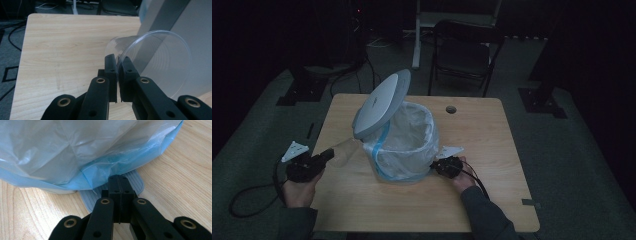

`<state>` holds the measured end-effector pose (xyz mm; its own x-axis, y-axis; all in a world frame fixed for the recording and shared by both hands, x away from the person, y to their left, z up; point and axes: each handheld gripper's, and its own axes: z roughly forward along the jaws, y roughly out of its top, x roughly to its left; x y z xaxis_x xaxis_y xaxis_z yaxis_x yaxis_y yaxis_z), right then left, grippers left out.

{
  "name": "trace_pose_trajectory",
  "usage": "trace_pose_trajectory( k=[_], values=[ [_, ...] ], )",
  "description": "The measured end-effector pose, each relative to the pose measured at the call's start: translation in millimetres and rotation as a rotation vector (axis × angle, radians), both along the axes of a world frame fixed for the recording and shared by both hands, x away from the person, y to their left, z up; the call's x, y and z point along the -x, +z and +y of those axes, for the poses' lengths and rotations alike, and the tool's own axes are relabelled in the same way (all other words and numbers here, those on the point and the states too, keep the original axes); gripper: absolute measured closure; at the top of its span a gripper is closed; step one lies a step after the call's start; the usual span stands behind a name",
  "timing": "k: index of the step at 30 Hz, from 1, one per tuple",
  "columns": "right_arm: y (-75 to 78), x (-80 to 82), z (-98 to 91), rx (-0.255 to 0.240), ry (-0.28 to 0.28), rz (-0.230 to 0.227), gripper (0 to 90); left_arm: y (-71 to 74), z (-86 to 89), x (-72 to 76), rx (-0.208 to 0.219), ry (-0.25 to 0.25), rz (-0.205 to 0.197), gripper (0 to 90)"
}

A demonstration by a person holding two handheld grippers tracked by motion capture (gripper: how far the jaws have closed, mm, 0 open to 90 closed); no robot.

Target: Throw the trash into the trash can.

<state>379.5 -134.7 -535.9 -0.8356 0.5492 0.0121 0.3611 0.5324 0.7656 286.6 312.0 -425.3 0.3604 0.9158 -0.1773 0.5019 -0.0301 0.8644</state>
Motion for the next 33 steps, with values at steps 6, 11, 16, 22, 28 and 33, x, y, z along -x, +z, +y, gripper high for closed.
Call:
trace_pose_trajectory(
  k=[6, 11, 16, 22, 28, 33],
  values=[
    [-0.1, -0.1, -0.1, -0.001, 0.000, 0.001, 90.0, 9.4, 1.0, 6.3, 0.008, -0.026, -0.016, 87.0],
    [-0.2, -0.2, -0.3, -0.002, 0.000, 0.000, 90.0, 17.0, 1.5, 11.4, 0.011, -0.044, -0.028, 87.0],
    [-0.2, -0.4, -0.4, -0.003, 0.001, 0.000, 90.0, 24.1, 1.8, 17.0, 0.005, -0.067, -0.034, 87.0],
    [-0.1, -0.2, -0.3, -0.003, 0.000, 0.002, 90.0, 29.2, 3.3, 24.9, -0.003, -0.095, -0.043, 87.0],
    [-0.2, -0.3, -0.3, -0.002, 0.001, 0.000, 90.0, 36.2, 7.3, 34.4, -0.008, -0.112, -0.047, 87.0],
    [-0.1, -0.2, -0.2, -0.002, 0.000, 0.001, 90.0, 44.1, 12.5, 42.4, -0.010, -0.126, -0.055, 87.0]
  ],
)
